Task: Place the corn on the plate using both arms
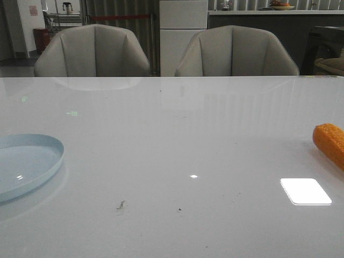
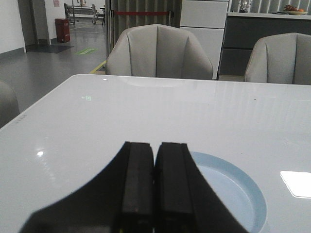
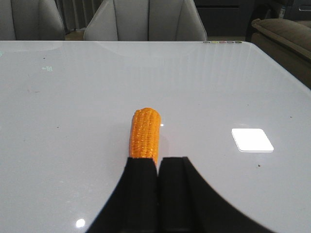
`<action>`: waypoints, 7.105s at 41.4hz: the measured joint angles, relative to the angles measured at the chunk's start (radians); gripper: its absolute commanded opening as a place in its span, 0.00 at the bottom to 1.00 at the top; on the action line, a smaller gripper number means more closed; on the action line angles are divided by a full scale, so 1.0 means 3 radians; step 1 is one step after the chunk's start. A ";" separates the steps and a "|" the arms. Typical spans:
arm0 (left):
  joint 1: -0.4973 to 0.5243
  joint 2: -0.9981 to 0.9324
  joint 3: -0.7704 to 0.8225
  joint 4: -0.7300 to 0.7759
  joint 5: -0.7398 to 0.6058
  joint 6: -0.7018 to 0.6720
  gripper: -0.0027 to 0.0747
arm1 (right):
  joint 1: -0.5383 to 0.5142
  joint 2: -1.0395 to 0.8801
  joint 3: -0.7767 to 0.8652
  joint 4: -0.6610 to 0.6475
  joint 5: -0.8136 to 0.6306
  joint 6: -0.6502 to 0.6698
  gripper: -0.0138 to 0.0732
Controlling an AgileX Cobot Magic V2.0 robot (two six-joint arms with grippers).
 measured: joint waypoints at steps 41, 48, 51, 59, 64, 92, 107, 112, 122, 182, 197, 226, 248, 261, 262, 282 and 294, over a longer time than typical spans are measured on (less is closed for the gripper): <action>0.0000 0.0000 0.0000 0.0000 -0.0387 0.0000 0.15 | 0.0000 0.0000 0.0000 0.0000 -0.0198 0.0000 0.21; 0.0000 0.0000 0.0000 -0.0008 -0.0977 0.0000 0.15 | 0.0000 0.0000 -0.0045 0.0000 -0.0660 0.0080 0.21; 0.0000 0.0000 -0.0008 -0.0008 -0.1042 0.0000 0.15 | 0.0000 0.0000 -0.0193 0.0000 -0.0716 0.0102 0.21; 0.0000 0.0000 -0.0418 0.0328 -0.0901 0.0000 0.15 | 0.0000 0.0092 -0.1017 0.0000 -0.0352 0.0118 0.21; 0.0000 0.0159 -0.0908 0.0497 -0.0764 0.0000 0.15 | 0.0000 0.0409 -0.1560 0.0000 0.0004 0.0118 0.21; 0.0000 0.2482 -0.2053 0.0542 -0.0210 0.0000 0.15 | 0.0000 0.2511 -0.2518 0.0000 0.0379 0.0118 0.21; 0.0000 0.2838 -0.2053 0.0542 -0.0163 0.0000 0.31 | 0.0000 0.2843 -0.2518 0.0000 0.0425 0.0118 0.66; 0.0000 0.2838 -0.2053 0.0542 -0.0163 0.0000 0.55 | 0.0000 0.2843 -0.2518 0.0000 0.0452 0.0120 0.71; 0.0000 0.2838 -0.2053 0.0536 -0.0163 0.0000 0.66 | 0.0000 0.2843 -0.2518 0.0000 0.0495 0.0120 0.71; 0.0318 0.6054 -0.3910 0.0092 0.2468 -0.0289 0.66 | 0.0000 0.2843 -0.2523 0.0000 0.0943 0.0120 0.71; 0.0318 0.6178 -0.3910 0.0092 0.2391 -0.0289 0.66 | 0.0000 0.2843 -0.2523 0.0000 0.0943 0.0120 0.71; 0.0318 0.6262 -0.3910 0.0092 0.2296 -0.0289 0.39 | 0.0000 0.2843 -0.2523 0.0000 0.0943 0.0120 0.71; 0.0318 0.6269 -0.3923 0.0072 0.2296 -0.0271 0.15 | 0.0000 0.2843 -0.2523 0.0000 0.0943 0.0120 0.71; 0.0318 0.6269 -0.4299 -0.0188 0.2495 -0.0104 0.15 | 0.0000 0.2843 -0.2523 0.0000 0.0943 0.0120 0.71; 0.0318 0.6269 -0.4338 -0.0247 0.2518 -0.0066 0.15 | 0.0000 0.2843 -0.2523 0.0000 0.0943 0.0120 0.71; -0.0377 0.6262 -0.4901 -0.0891 0.2902 0.0230 0.15 | 0.0000 0.2843 -0.2523 0.0000 0.0943 0.0120 0.71; -0.1069 0.6399 -0.4914 -0.1046 0.2686 0.0166 0.15 | 0.0000 0.2843 -0.2523 0.0000 0.0943 0.0120 0.71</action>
